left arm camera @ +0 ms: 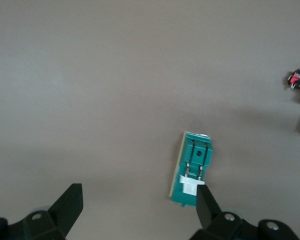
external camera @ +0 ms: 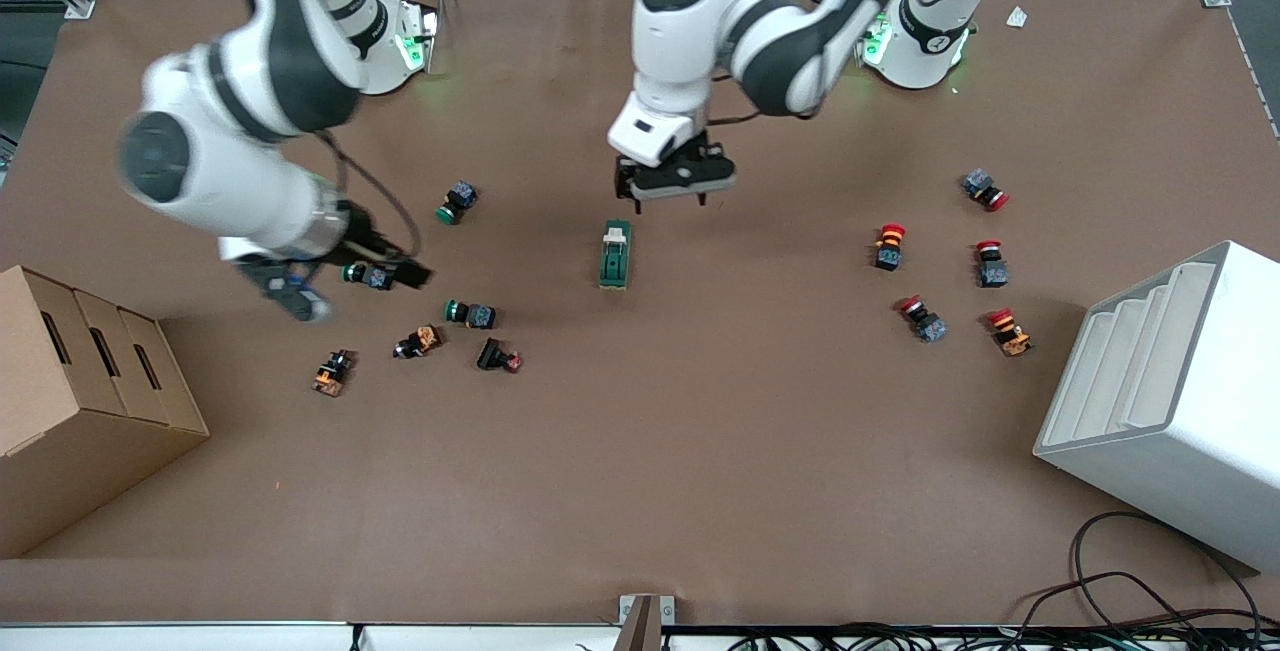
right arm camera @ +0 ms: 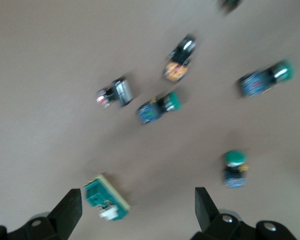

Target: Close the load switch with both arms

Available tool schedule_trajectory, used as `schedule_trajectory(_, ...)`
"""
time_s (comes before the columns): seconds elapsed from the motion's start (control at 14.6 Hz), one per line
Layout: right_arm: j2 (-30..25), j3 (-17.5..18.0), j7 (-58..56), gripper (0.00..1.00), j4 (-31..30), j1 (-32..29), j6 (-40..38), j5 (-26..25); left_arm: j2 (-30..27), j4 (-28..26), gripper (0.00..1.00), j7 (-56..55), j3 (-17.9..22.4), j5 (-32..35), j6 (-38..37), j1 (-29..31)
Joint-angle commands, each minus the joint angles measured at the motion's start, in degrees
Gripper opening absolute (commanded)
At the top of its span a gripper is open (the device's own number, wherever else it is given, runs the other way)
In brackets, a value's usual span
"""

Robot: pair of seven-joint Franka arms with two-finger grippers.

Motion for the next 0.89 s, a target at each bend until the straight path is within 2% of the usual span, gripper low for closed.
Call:
schedule_trajectory(0.0,4.1,-0.7,4.0,1.00,-3.6,4.7,9.3,5.1,5.4,0.9,0.99,-13.9,0.4,9.8,3.9,-3.7)
schedule_trajectory(0.27,11.8,-0.7,4.8,1.00,-3.6,10.5,19.0,12.8,12.5,1.3,0.99,-33.7,0.4,29.2,5.8,-9.0)
schedule_trajectory(0.41,13.9,-0.7,4.8,1.00,-3.6,12.7,21.5,15.6,14.5,1.4,0.99,-41.4,0.4,36.3,5.7,-11.3)
schedule_trajectory(0.62,15.9,-0.7,4.8,1.00,-3.7,16.2,24.5,17.8,16.1,1.2,0.99,-46.9,0.5,44.9,4.5,-14.0)
schedule_trajectory(0.82,17.9,-0.7,4.8,1.00,-3.8,19.1,28.0,19.7,18.1,1.3,0.99,-52.0,0.5,55.1,0.2,-15.7)
